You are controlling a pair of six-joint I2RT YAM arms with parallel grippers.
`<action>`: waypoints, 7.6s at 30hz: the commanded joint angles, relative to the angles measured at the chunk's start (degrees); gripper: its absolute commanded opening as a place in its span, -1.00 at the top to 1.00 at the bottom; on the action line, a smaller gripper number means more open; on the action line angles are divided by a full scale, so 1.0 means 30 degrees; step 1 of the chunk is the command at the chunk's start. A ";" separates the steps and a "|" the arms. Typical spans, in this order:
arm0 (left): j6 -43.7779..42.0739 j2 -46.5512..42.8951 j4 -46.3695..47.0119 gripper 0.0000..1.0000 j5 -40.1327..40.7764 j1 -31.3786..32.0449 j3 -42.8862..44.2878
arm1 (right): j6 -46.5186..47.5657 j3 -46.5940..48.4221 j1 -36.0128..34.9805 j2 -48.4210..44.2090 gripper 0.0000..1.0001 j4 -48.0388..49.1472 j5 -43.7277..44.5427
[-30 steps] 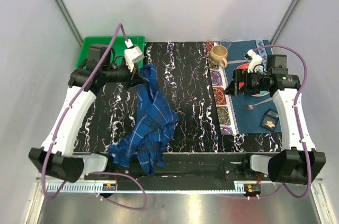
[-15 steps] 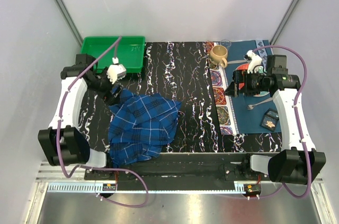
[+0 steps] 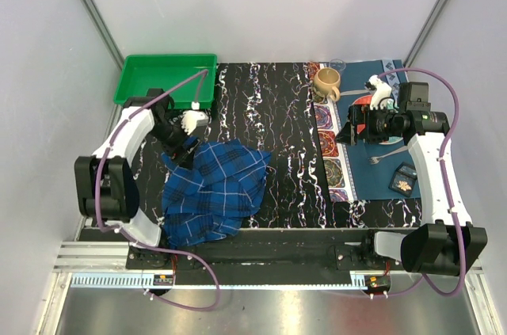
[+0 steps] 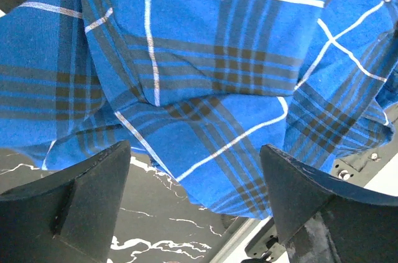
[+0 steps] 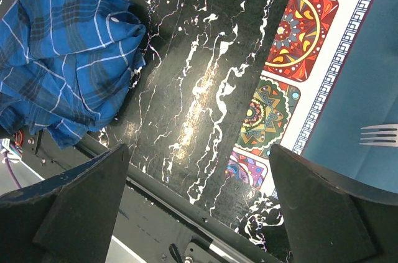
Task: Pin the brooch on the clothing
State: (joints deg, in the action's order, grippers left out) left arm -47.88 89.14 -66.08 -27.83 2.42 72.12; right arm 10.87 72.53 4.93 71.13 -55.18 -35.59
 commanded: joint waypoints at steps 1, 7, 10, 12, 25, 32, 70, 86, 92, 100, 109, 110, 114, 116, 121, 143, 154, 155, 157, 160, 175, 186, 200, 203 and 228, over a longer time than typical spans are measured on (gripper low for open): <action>0.1133 0.2097 -0.0498 -0.75 -0.0126 -0.0423 0.2148 | 0.0037 0.0285 0.0056 -0.0156 -0.99 0.0229 -0.0030; 0.2072 0.4269 -0.0911 -0.72 -0.0332 -0.1566 0.2360 | 0.0213 0.0198 0.0056 -0.0157 -0.99 0.0258 0.0322; 0.2103 0.4504 -0.0677 -0.70 -0.0126 -0.1538 0.1599 | 0.0155 0.0197 0.0056 -0.0069 -0.99 0.0345 0.0234; 0.2102 0.4621 -0.0677 -0.60 -0.0126 -0.1538 0.1421 | 0.0096 0.0227 0.0056 -0.0010 -1.00 0.0375 0.0234; 0.2014 0.4272 -0.1321 0.39 -0.1824 -0.1275 0.0364 | 0.0125 0.0080 0.0056 -0.0273 -0.99 0.0580 0.0614; 0.2041 -0.0788 -0.1908 0.99 -0.0282 0.3083 0.4167 | 0.0097 0.0080 0.0085 -0.0391 -0.99 0.0639 0.0264; -0.3789 -0.4465 0.4127 1.00 0.3539 -0.3176 -0.2419 | 0.5370 -0.3167 -0.6705 -0.1119 -0.95 0.2090 -0.0002; -0.0800 -0.1911 0.2692 1.00 0.1223 -0.4086 -0.0778 | 0.6952 -0.5545 -1.7432 0.3386 -0.50 0.6555 0.4098; -0.0272 -0.1853 0.2458 1.00 0.0724 -0.4349 -0.0339 | 0.6103 -0.5924 -1.9041 0.5145 -0.39 0.8340 0.4538; -0.0213 -0.2087 0.2195 1.00 -0.0007 -0.4877 -0.0045 | 0.5049 -0.5375 -1.9485 0.6641 0.87 1.0688 0.9690; 0.3150 -0.6065 0.2130 1.00 -0.3963 -0.4877 0.6131 | 0.6861 0.1387 -1.3490 0.2541 1.00 0.7143 1.1219; 0.4346 -0.6420 0.2687 1.00 -0.4051 -0.4877 0.6659 | 0.7270 0.2037 -1.3015 0.2365 1.00 0.7114 1.1336; 0.6610 -0.8499 0.7303 1.00 -0.3994 -0.4877 0.7983 | 0.7537 0.4997 -1.2307 0.1342 1.00 0.7492 1.2448; 0.7720 -1.0313 0.9070 1.00 -0.3702 -0.4877 0.7575 | 0.7450 0.6288 -1.2278 0.0842 1.00 0.7582 1.2364; 0.8372 -1.5170 1.2738 1.00 -0.3437 -0.4877 0.5202 | 0.7274 0.8745 -1.2366 -0.1412 1.00 0.5271 1.0260; 0.9454 -1.2522 1.2709 0.27 -0.3766 -0.4819 0.2662 | 0.7300 1.1870 -1.2395 0.2564 1.00 0.5861 1.4289; 0.5039 -0.3000 1.0021 -0.25 0.0513 -0.4643 0.1859 | 0.6602 1.2704 -1.1165 1.4488 -0.47 0.7588 1.7929; 0.4800 -0.2648 0.9204 -0.28 0.0925 -0.4643 0.2091 | 0.6397 1.2910 -1.1077 1.4666 -0.62 0.6567 1.7726; 0.4535 -0.2176 0.8759 -0.30 0.1629 -0.4730 0.1920 | 0.5985 1.2709 -1.0989 1.4289 -0.67 0.5712 1.6761; 0.3515 -0.2760 0.8233 -0.32 0.0963 -0.4819 0.0840 | 0.6219 1.1277 -1.0989 1.2275 -0.67 0.3983 1.4479; 0.3771 0.0344 0.6175 -0.28 0.5783 -0.4904 -0.0921 | 0.2735 0.6352 -1.2160 1.2234 -0.29 0.1747 0.6885; -0.0177 -0.3784 0.3337 -0.73 0.6523 -1.0235 -0.4523 | 0.2234 0.5208 -1.2131 1.4520 -0.25 0.2922 0.7585; -0.1033 -0.0395 0.5298 -0.41 0.6874 -1.2788 -0.7105 | 0.1825 0.5997 -1.1897 1.5693 -0.24 0.2778 0.8143; -0.1091 0.0836 0.6089 -0.26 0.7374 -1.2788 -0.7076 | 0.1825 0.6057 -1.1897 1.5547 -0.24 0.2719 0.8290; -0.9707 -1.4564 1.1133 -0.54 1.4084 1.0293 -0.9361 | 0.2089 0.4768 -1.0373 1.3643 -0.25 0.2660 0.7939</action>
State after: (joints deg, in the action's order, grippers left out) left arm -68.82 48.88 -31.05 8.01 24.45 50.57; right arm 17.12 86.76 -26.20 116.01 -47.29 -11.51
